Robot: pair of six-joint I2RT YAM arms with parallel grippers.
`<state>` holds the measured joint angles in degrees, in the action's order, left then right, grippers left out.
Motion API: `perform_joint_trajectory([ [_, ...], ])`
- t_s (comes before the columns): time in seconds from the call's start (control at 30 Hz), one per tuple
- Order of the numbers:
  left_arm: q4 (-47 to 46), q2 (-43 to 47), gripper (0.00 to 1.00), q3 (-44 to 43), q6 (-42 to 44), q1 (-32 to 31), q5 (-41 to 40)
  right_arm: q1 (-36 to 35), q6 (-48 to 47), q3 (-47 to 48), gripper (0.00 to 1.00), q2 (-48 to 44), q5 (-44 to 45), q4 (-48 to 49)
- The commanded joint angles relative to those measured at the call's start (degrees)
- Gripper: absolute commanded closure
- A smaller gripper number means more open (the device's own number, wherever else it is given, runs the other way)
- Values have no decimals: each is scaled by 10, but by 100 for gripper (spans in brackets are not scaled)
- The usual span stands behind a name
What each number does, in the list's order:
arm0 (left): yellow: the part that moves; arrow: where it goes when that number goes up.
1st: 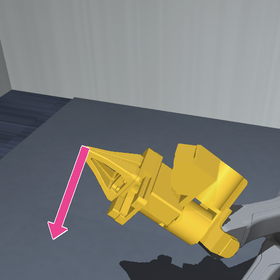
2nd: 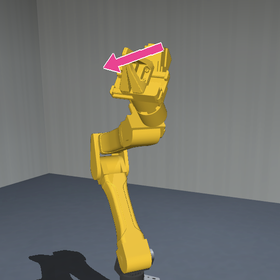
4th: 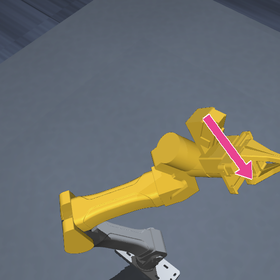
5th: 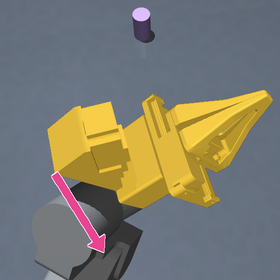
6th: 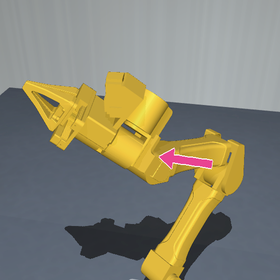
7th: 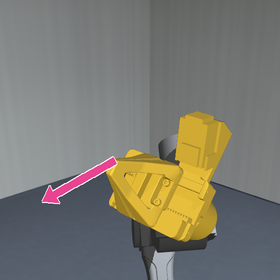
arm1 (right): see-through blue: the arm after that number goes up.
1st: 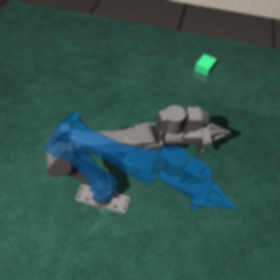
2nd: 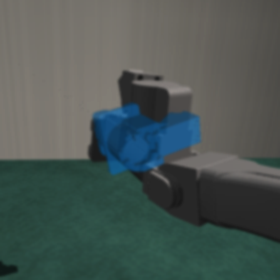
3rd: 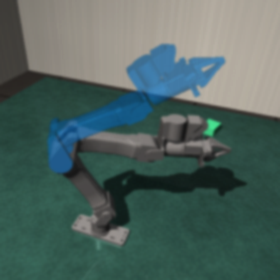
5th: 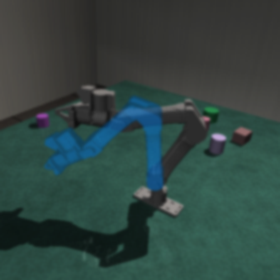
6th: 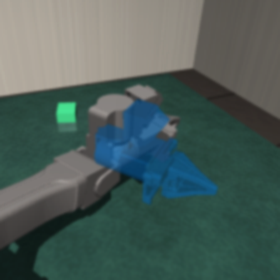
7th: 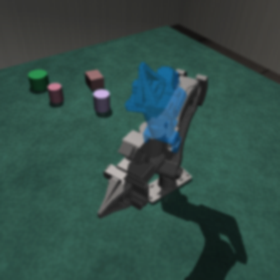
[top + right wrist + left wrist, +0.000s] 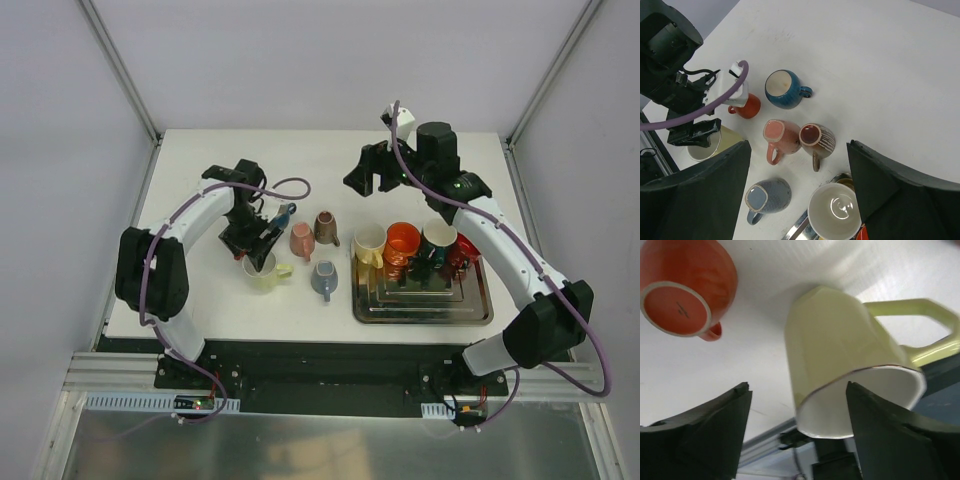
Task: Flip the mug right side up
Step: Place the cup at the center of the board.
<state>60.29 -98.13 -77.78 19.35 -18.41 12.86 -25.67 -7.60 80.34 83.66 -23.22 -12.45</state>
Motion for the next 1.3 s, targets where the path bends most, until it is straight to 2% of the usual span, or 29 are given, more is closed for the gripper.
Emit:
perform_joint_trajectory([
  [0.0, 22, 56, 1, -37, -15, -6, -5, 4, -14, 18, 14, 0, -9, 7],
  [0.1, 32, 97, 1, -58, -39, -6, -25, 5, -14, 24, 15, 8, -15, -1],
  [0.2, 86, 123, 1, -107, -56, -5, -60, 4, -15, 28, 15, 15, -20, -8],
  [0.37, 291, 89, 1, -197, -34, -2, -35, 2, -13, 26, 14, 31, -42, -8],
  [0.43, 325, 73, 1, -217, -60, 9, 0, -5, -13, 27, 14, 41, -54, -9],
  [0.5, 304, 106, 1, -221, -58, 35, 56, -17, -28, 32, 14, 55, -64, -18],
  [0.6, 229, 166, 1, -236, -34, 77, 57, -47, -67, 56, 14, 85, -67, -38],
  [0.67, 118, 228, 1, -210, -28, 111, 59, -70, -101, 84, 14, 112, -76, -74],
  [0.7, 52, 256, 1, -194, -29, 120, 32, -83, -122, 95, 13, 123, -81, -87],
  [0.77, -23, 291, 1, -165, -18, 124, 2, -104, -164, 115, 14, 149, -97, -118],
  [0.87, -24, 305, 1, -153, -31, 131, 26, -140, -231, 135, 13, 177, -136, -172],
  [0.97, -36, 340, 1, -112, -132, 133, 10, -176, -298, 135, 14, 196, -135, -205],
  [1.07, -54, 389, 1, -49, -224, 205, 58, -213, -363, 138, 15, 220, -122, -241],
  [1.27, -54, 445, 1, 17, -266, 259, 144, -247, -401, 161, 19, 278, -106, -246],
])
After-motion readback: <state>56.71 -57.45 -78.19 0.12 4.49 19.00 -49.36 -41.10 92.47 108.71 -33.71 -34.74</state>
